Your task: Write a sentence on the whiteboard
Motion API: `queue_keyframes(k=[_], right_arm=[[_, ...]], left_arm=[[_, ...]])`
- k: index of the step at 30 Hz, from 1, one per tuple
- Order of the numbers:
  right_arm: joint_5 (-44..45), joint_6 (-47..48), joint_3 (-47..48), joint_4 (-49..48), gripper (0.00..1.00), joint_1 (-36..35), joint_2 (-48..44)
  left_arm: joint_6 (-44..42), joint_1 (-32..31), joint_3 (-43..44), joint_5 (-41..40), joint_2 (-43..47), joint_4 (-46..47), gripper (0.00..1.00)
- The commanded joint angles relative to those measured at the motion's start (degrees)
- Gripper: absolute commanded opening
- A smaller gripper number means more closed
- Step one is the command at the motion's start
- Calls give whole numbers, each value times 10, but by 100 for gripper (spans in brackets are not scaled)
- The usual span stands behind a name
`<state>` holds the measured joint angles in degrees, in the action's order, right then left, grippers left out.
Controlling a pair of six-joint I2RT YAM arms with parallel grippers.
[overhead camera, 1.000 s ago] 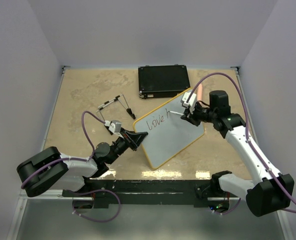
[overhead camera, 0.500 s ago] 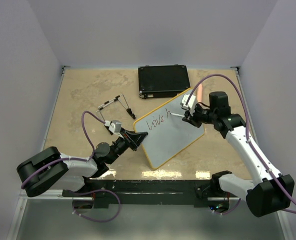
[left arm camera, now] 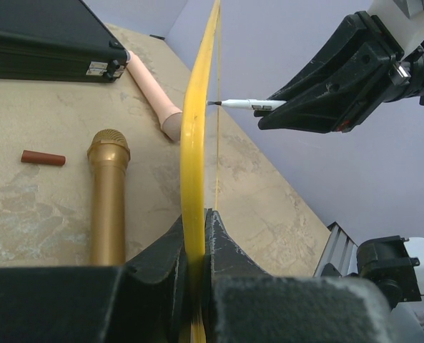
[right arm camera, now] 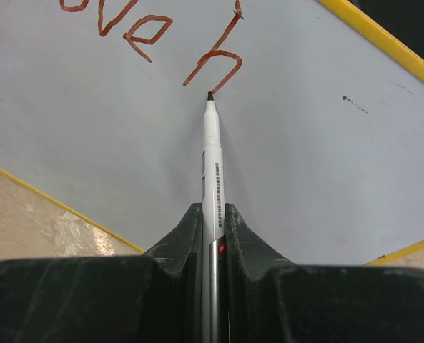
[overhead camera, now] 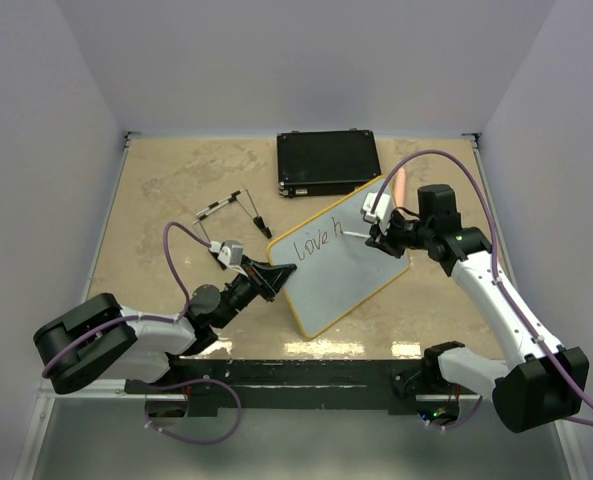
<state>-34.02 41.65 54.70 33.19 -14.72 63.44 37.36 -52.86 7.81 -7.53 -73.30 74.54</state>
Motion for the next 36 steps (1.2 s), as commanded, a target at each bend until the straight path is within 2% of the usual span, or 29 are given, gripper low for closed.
queue_keyframes(k=[1, 21, 28, 36], right_arm=[[-11, 10, 6, 6, 0, -3, 5], [-45, -4, 27, 0, 0, -21, 11], [-73, 10, 49, 24, 0, -17, -23], [-68, -16, 49, 2, 0, 5, -78]], left_arm=[[-48, -1, -4, 33, -11, -30, 0], [-47, -2, -4, 33, -15, -26, 0], [-48, -1, -8, 31, -13, -26, 0], [-48, 1, -10, 33, -7, -28, 0]])
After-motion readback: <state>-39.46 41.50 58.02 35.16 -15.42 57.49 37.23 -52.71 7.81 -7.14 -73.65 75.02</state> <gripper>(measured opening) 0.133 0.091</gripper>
